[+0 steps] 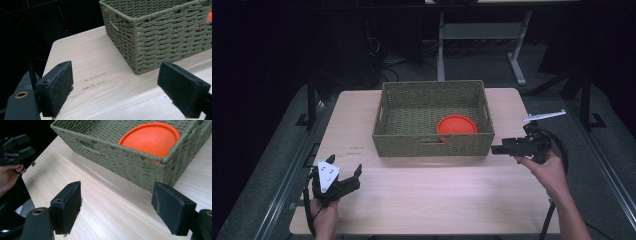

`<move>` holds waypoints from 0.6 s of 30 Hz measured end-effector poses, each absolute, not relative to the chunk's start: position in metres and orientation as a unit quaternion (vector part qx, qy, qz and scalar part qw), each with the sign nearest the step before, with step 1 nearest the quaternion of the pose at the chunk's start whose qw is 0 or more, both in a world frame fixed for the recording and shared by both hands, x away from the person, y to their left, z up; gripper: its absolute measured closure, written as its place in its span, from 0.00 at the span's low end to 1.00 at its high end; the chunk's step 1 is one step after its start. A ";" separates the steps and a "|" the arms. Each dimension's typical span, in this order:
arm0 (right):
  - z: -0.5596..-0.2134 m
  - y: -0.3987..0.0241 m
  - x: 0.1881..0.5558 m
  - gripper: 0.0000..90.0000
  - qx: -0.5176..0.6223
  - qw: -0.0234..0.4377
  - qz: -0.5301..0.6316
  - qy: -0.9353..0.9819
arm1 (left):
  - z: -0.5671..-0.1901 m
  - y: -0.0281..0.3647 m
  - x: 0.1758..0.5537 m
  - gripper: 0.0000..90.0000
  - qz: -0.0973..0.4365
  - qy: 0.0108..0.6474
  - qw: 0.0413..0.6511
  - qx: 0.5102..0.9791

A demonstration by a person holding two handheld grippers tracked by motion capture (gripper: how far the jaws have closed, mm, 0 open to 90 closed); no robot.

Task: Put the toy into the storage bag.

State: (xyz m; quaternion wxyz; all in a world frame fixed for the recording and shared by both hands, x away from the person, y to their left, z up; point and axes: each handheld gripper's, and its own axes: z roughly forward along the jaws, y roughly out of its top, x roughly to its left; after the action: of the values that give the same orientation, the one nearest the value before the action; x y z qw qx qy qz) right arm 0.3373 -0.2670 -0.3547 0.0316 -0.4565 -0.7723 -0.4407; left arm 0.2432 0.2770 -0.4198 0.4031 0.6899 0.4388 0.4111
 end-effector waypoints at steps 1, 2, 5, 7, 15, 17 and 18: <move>-0.355 -0.267 0.336 0.26 -0.457 0.032 -0.440 -0.772 | -0.420 0.277 0.243 0.14 0.412 0.438 0.403 0.691; -0.356 -0.268 0.334 0.26 -0.457 0.031 -0.439 -0.773 | -0.420 0.276 0.243 0.14 0.412 0.437 0.404 0.690; -0.359 -0.271 0.329 0.26 -0.456 0.031 -0.444 -0.770 | -0.420 0.277 0.243 0.14 0.411 0.438 0.403 0.691; -0.361 -0.272 0.326 0.26 -0.456 0.031 -0.445 -0.770 | -0.420 0.277 0.244 0.14 0.410 0.439 0.404 0.689; -0.368 -0.277 0.315 0.25 -0.457 0.026 -0.436 -0.775 | -0.420 0.277 0.244 0.14 0.411 0.440 0.405 0.688; -0.371 -0.278 0.312 0.24 -0.459 0.028 -0.435 -0.774 | -0.420 0.277 0.244 0.14 0.411 0.441 0.405 0.688; -0.373 -0.279 0.311 0.24 -0.459 0.028 -0.434 -0.775 | -0.420 0.277 0.244 0.14 0.411 0.441 0.405 0.688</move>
State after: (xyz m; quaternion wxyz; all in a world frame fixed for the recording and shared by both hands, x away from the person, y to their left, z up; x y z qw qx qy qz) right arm 0.3106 -0.2789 -0.3730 0.0278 -0.4589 -0.7750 -0.4336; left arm 0.2442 0.2770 -0.4205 0.4046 0.6882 0.4406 0.4105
